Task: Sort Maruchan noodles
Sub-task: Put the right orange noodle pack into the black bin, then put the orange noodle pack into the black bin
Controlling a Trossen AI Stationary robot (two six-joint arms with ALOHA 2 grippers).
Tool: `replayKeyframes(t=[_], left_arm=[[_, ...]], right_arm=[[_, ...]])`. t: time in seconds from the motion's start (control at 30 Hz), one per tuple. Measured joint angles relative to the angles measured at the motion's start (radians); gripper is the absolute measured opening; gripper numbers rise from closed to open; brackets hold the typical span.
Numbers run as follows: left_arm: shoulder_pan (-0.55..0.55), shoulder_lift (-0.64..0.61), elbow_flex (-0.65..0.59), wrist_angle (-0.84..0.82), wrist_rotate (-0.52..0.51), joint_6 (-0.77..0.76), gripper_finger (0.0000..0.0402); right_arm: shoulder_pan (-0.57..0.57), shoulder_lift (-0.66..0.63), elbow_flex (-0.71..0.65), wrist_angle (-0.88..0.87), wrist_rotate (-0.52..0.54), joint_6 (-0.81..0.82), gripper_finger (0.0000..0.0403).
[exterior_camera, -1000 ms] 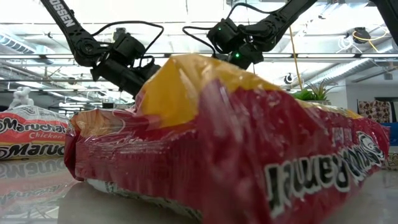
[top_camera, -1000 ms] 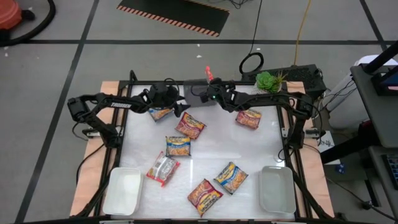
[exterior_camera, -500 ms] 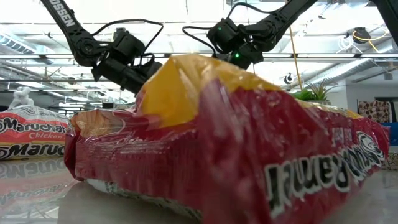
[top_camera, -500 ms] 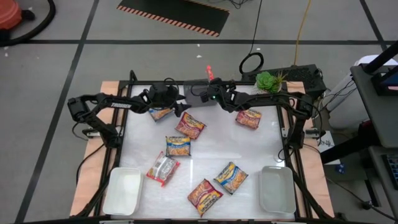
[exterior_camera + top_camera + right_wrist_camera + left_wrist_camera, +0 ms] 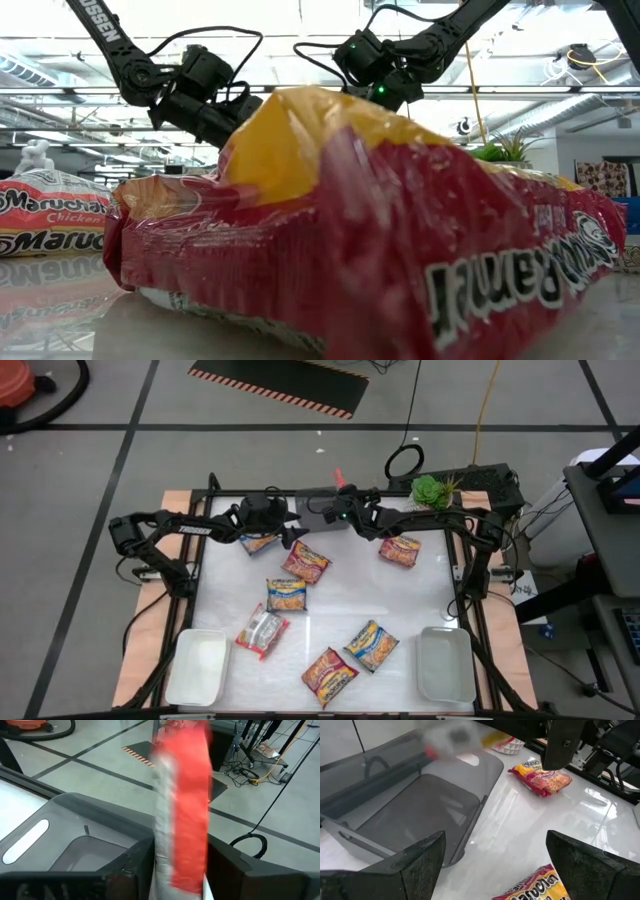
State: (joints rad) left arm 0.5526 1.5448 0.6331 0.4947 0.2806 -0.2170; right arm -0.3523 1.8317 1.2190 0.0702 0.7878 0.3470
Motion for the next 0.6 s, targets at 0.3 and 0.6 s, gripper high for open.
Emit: replayKeyframes(t=[0.3, 0.6], left_arm=[[0.0, 0.0, 0.0, 0.0, 0.016, 0.001, 0.0346], [0.0, 0.0, 0.0, 0.007, 0.016, 0.001, 0.0346]], right_arm=[[0.0, 0.0, 0.0, 0.0, 0.001, 0.0, 0.0178], [0.012, 0.0, 0.0, 0.043, -0.002, -0.023, 0.0179]])
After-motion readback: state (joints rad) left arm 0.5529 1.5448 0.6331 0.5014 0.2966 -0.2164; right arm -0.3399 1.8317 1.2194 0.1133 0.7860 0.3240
